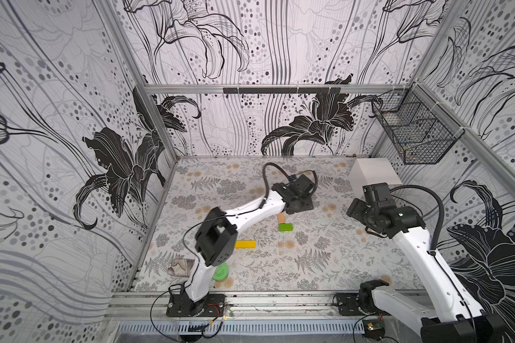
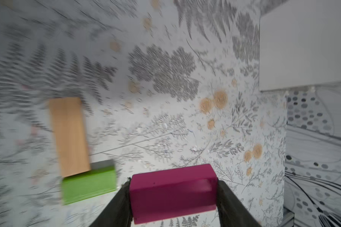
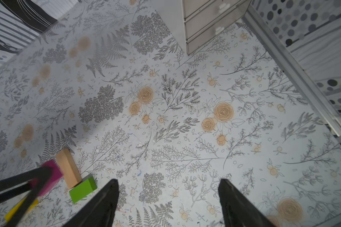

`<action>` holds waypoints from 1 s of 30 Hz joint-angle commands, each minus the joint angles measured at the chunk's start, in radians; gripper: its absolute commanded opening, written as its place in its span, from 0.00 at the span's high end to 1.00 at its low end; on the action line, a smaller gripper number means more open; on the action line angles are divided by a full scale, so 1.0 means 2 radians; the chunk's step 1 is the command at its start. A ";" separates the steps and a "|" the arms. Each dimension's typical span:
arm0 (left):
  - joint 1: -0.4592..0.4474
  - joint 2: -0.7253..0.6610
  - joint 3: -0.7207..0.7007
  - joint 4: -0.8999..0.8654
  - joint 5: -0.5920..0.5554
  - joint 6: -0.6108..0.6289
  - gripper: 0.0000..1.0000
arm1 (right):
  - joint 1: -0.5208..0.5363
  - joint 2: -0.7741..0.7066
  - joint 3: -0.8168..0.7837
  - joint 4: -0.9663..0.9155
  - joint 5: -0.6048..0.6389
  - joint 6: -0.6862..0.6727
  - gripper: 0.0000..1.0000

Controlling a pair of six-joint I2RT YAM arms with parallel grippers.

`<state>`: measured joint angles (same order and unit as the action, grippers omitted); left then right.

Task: Assemble the letter h with building blocks
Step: Assemble the building block at the center of the board.

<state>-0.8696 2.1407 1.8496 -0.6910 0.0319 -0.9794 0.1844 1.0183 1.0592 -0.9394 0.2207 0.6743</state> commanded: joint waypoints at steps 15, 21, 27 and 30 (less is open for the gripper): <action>-0.022 0.037 0.018 0.053 0.036 -0.003 0.09 | -0.004 0.017 -0.057 0.013 -0.105 -0.059 0.16; -0.002 -0.042 -0.017 0.027 0.005 0.027 0.01 | 0.001 0.034 -0.069 0.031 -0.105 -0.062 0.12; 0.061 -0.227 -0.196 0.087 -0.027 0.060 0.01 | 0.028 0.156 -0.052 0.079 -0.136 -0.110 0.06; 0.101 -0.306 -0.275 0.103 -0.022 0.074 0.01 | 0.045 0.215 -0.033 0.093 -0.137 -0.130 0.07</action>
<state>-0.7158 1.6138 1.3952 -0.5407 0.0185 -0.8871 0.2474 1.3911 0.9497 -0.7982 -0.0242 0.4808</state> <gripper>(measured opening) 0.988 0.935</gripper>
